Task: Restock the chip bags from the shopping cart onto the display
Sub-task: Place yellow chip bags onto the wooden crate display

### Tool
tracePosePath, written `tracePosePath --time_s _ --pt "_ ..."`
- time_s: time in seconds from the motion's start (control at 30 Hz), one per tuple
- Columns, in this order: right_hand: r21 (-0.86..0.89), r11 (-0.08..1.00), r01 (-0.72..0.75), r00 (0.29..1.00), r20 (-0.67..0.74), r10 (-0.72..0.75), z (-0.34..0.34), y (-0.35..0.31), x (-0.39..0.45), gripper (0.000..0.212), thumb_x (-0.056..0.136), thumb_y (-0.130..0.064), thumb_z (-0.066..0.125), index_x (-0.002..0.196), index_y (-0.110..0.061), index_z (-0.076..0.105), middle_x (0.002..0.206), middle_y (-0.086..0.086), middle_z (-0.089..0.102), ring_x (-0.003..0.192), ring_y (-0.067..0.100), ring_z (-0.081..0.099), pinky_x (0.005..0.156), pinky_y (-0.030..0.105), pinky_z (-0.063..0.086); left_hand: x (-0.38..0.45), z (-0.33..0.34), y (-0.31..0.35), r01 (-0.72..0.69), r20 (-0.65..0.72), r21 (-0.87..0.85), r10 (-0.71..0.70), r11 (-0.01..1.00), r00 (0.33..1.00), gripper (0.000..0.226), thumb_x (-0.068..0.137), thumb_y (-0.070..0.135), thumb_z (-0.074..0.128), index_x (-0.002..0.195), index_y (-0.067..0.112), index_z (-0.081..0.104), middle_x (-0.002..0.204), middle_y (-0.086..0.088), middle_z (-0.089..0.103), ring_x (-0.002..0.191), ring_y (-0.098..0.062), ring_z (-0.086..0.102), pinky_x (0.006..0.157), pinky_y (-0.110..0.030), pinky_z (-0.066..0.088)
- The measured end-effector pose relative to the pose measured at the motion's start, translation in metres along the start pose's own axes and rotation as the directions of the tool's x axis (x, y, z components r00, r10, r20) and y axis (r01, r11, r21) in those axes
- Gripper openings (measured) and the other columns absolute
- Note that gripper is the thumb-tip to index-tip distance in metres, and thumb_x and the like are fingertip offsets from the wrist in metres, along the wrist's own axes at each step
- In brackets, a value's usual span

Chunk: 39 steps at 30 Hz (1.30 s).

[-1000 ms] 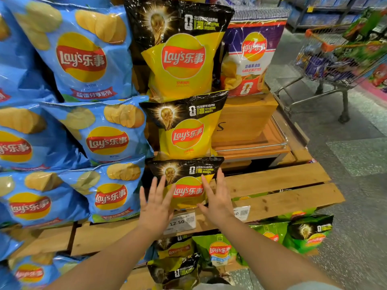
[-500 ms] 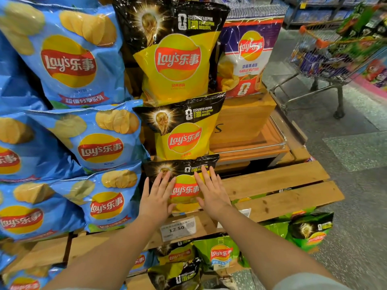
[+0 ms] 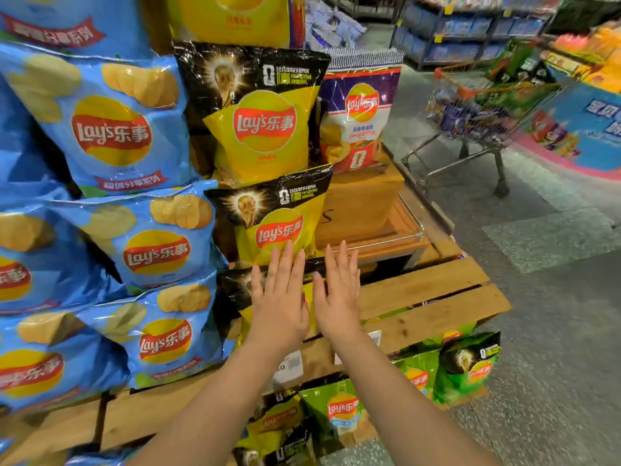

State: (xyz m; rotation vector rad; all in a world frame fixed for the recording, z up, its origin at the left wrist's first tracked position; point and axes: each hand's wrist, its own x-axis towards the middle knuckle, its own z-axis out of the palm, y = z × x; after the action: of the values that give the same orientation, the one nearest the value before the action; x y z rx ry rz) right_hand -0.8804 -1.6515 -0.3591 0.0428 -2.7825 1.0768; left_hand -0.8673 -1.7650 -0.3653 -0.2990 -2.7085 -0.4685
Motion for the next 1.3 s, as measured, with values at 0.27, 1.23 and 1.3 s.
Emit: tracePosePath --time_s 0.27,1.23,1.3 --pt "0.013 1.0 -0.001 0.996 0.091 0.0 -0.094 -0.025 -0.013 0.052 0.102 -0.042 0.027 0.151 -0.033 0.011 0.16 -0.005 -0.007 0.143 0.014 -0.022 0.116 0.038 -0.013 0.017 -0.067 0.076 0.095 0.017 -0.028 -0.095 0.995 0.995 0.069 0.096 0.036 0.03 0.144 0.026 -0.018 0.152 0.005 -0.026 0.139 -0.012 -0.029 0.107 -0.039 -0.029" --pt "0.492 0.856 -0.157 0.906 -0.273 0.323 -0.462 0.175 -0.254 0.039 0.103 -0.03 0.036 0.13 -0.011 0.056 0.104 -0.032 0.052 0.093 -0.026 0.048 0.074 -0.005 0.035 -0.054 -0.069 0.505 0.112 0.289 -0.865 0.304 0.49 0.908 0.04 0.097 0.028 0.048 0.138 0.028 0.046 0.14 0.012 0.046 0.129 0.0 0.041 0.108 -0.02 0.031" --pt "0.494 0.852 -0.172 0.899 -0.275 0.341 -0.469 0.19 -0.247 0.039 0.102 -0.031 0.037 0.136 -0.017 0.051 0.113 -0.031 0.051 0.092 -0.031 0.043 0.079 -0.008 0.029 -0.047 -0.058 0.518 0.111 0.303 -0.866 0.334 0.487 0.893 0.04 0.097 0.027 0.048 0.137 0.027 0.046 0.139 0.012 0.046 0.129 0.0 0.041 0.103 -0.015 0.033"
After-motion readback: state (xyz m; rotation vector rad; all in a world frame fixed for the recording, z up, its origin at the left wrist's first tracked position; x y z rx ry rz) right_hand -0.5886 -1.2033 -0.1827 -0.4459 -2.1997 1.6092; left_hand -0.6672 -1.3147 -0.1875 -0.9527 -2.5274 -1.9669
